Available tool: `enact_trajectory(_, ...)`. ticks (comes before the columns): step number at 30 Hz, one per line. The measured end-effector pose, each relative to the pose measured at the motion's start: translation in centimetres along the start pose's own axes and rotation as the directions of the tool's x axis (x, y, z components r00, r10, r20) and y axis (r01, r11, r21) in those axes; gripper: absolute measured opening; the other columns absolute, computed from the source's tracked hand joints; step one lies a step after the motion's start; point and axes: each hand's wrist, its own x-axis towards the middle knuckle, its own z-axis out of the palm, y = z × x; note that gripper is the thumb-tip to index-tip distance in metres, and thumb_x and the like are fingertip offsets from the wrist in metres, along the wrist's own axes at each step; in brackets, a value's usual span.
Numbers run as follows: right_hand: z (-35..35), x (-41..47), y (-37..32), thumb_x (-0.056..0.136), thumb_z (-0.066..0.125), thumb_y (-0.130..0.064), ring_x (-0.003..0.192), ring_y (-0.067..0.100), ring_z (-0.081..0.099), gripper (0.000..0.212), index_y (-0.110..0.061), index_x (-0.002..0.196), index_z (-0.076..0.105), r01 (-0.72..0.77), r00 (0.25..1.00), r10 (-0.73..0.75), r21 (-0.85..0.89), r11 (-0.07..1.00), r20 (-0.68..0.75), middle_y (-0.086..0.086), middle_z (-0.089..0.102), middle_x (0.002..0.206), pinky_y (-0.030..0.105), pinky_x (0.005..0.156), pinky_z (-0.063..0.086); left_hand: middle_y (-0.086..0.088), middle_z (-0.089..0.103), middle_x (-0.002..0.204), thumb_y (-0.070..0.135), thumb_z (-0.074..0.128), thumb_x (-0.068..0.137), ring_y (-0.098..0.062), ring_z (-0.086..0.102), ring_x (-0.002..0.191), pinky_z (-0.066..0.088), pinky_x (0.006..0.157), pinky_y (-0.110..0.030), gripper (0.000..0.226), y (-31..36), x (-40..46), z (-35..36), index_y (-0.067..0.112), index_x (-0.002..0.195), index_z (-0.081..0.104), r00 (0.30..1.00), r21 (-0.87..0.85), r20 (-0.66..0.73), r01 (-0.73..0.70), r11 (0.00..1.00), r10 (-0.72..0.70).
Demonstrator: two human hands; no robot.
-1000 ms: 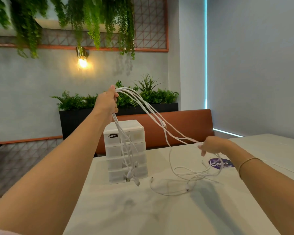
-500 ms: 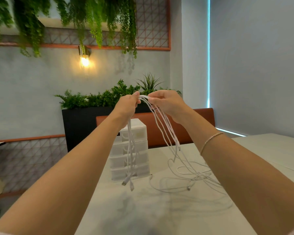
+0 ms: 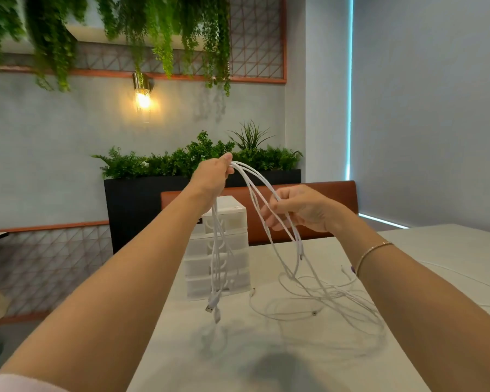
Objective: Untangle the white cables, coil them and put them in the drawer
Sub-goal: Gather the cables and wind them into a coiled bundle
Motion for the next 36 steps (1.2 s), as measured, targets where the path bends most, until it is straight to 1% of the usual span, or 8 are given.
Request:
enact_trajectory(2, -0.5, -0.7, 2.5, 0.086, 0.057, 0.0, 0.079, 0.021, 0.069, 0.016, -0.008, 0.074, 0.065, -0.134, 0.99, 0.14, -0.266, 0.955, 0.002, 0.009, 0.072, 0.082, 0.029, 0.072, 0.056, 0.003, 0.034, 0.066, 0.039, 0.038, 0.099, -0.009, 0.03, 0.056, 0.029, 0.053, -0.022, 0.037, 0.4, 0.4, -1.8, 0.016, 0.072, 0.05, 0.991, -0.135, -0.105, 0.068, 0.988, -0.082)
enact_trajectory(9, -4.1, -4.2, 11.7, 0.083, 0.052, 0.008, 0.072, 0.013, 0.064, 0.035, -0.016, 0.067, 0.071, -0.421, 0.907, 0.388, -0.361, 0.832, -0.164, 0.0, 0.07, 0.077, 0.012, 0.057, 0.047, 0.004, 0.023, 0.058, 0.033, 0.037, 0.101, -0.007, 0.02, 0.044, 0.022, 0.04, -0.018, 0.038, 0.3, 0.4, -5.9, 0.015, 0.068, 0.045, 0.995, -0.282, -0.069, 0.052, 0.958, -0.074)
enact_trajectory(13, -4.4, -4.2, 11.5, 0.083, 0.062, -0.003, 0.095, 0.011, 0.054, 0.026, -0.019, 0.103, 0.068, -0.491, 0.81, 0.582, -0.62, 0.613, -0.066, -0.002, 0.062, 0.107, 0.012, 0.069, 0.042, 0.005, 0.025, 0.055, 0.034, 0.037, 0.1, -0.007, 0.021, 0.044, 0.023, 0.042, -0.019, 0.038, -0.8, -0.3, -4.4, 0.015, 0.069, 0.046, 0.99, -0.253, 0.066, 0.134, 0.958, -0.121)
enact_trajectory(17, -5.1, -3.0, 6.1, 0.08, 0.059, -0.006, 0.122, 0.022, 0.045, 0.044, -0.026, 0.119, 0.056, -0.228, 0.971, 0.215, -0.122, 0.966, -0.104, 0.0, 0.053, 0.128, 0.037, 0.101, 0.038, 0.007, 0.031, 0.048, 0.035, 0.037, 0.1, -0.007, 0.028, 0.045, 0.028, 0.046, -0.02, 0.038, -0.8, -0.3, -2.7, 0.015, 0.069, 0.046, 0.98, -0.207, 0.15, 0.157, 0.966, -0.127)
enact_trajectory(21, -2.8, -1.0, -0.9, 0.093, 0.053, -0.02, 0.123, 0.017, 0.043, 0.043, -0.019, 0.135, 0.044, 0.072, 0.985, -0.08, -0.061, 0.996, -0.153, -0.004, 0.05, 0.125, 0.04, 0.109, 0.032, 0.007, 0.04, 0.051, 0.034, 0.037, 0.1, -0.01, 0.037, 0.052, 0.035, 0.057, -0.023, 0.036, -0.1, -0.7, -0.9, 0.016, 0.07, 0.047, 0.975, -0.127, 0.204, 0.116, 0.985, -0.088)
enact_trajectory(29, 1.6, 1.8, -4.1, 0.092, 0.056, -0.008, 0.06, 0.011, 0.057, 0.012, -0.009, 0.09, 0.068, 0.15, 0.959, -0.161, -0.061, 0.987, -0.235, 0.005, 0.063, 0.069, 0.031, 0.071, 0.059, 0.001, 0.055, 0.067, 0.031, 0.038, 0.101, -0.009, 0.051, 0.062, 0.046, 0.071, -0.021, 0.037, 0.3, -1.2, 0.4, 0.012, 0.074, 0.056, 0.97, 0.12, 0.242, -0.061, 0.991, 0.031)
enact_trajectory(33, 1.8, 1.4, -3.6, 0.091, 0.059, -0.017, 0.055, 0.012, 0.051, 0.011, -0.013, 0.091, 0.07, 0.128, 0.955, -0.17, -0.179, 0.976, -0.242, 0.01, 0.063, 0.071, 0.023, 0.054, 0.047, 0.002, 0.065, 0.086, 0.034, 0.04, 0.099, -0.01, 0.059, 0.083, 0.045, 0.08, -0.024, 0.036, 0.3, -1.6, -0.6, 0.009, 0.096, 0.065, 0.936, 0.343, 0.344, -0.196, 0.919, 0.071)
enact_trajectory(36, 1.6, 1.6, -3.5, 0.087, 0.065, -0.02, 0.054, 0.012, 0.051, 0.015, -0.008, 0.093, 0.07, 0.152, 0.946, -0.195, -0.178, 0.972, -0.259, 0.014, 0.063, 0.073, 0.023, 0.054, 0.045, 0.001, 0.059, 0.074, 0.034, 0.037, 0.1, -0.012, 0.055, 0.07, 0.047, 0.076, -0.028, 0.036, 0.6, -1.7, -0.2, 0.009, 0.091, 0.061, 0.915, 0.381, 0.395, -0.247, 0.891, 0.085)
